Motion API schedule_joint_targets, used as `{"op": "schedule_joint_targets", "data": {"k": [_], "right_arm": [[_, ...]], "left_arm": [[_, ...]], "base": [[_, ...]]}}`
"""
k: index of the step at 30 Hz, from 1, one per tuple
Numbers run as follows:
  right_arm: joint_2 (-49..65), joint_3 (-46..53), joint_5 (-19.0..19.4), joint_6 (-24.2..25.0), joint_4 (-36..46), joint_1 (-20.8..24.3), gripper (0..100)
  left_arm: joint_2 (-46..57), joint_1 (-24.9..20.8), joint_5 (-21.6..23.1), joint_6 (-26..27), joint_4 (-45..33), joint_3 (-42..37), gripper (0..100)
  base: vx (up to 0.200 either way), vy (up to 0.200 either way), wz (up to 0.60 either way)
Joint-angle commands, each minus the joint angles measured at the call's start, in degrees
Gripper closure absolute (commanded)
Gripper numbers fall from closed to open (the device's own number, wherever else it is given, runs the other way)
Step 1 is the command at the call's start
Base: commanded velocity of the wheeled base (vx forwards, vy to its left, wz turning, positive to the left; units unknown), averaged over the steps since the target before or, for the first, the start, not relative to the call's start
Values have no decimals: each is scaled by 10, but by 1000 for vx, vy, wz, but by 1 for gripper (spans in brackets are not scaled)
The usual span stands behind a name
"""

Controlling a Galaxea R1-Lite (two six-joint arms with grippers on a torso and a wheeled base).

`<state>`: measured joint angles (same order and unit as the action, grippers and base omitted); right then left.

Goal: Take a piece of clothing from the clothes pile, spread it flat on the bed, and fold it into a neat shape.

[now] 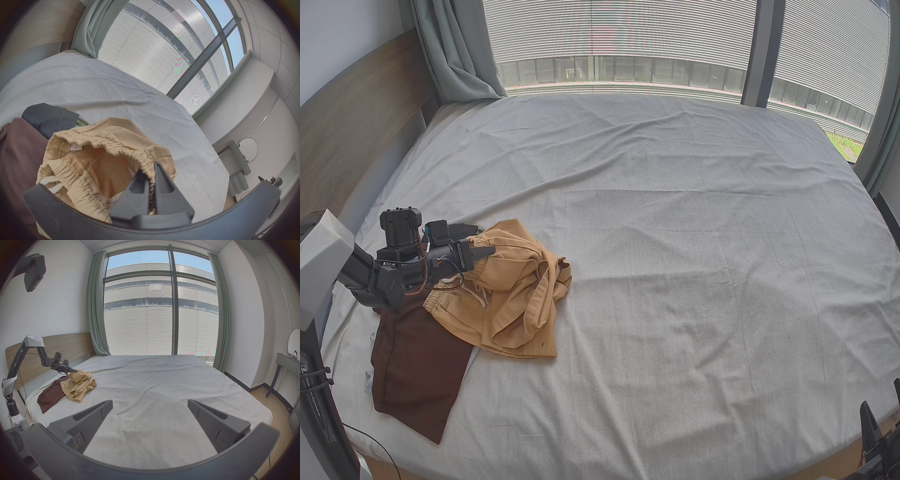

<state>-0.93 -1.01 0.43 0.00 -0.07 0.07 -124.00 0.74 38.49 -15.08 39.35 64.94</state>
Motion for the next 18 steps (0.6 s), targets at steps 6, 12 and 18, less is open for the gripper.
{"op": "schedule_joint_targets", "data": {"k": [6, 12, 18], "right_arm": [[7, 10, 0, 0, 0, 0, 0], [7, 9, 0, 0, 0, 0, 0], [7, 9, 0, 0, 0, 0, 0]], "left_arm": [[56, 3, 2, -13, 16, -58, 100], [97, 4, 2, -25, 51, -112, 100], [135, 4, 2, -27, 79, -171, 100]], "base": [[0, 0, 0], [0, 0, 0], [0, 0, 0]]}}
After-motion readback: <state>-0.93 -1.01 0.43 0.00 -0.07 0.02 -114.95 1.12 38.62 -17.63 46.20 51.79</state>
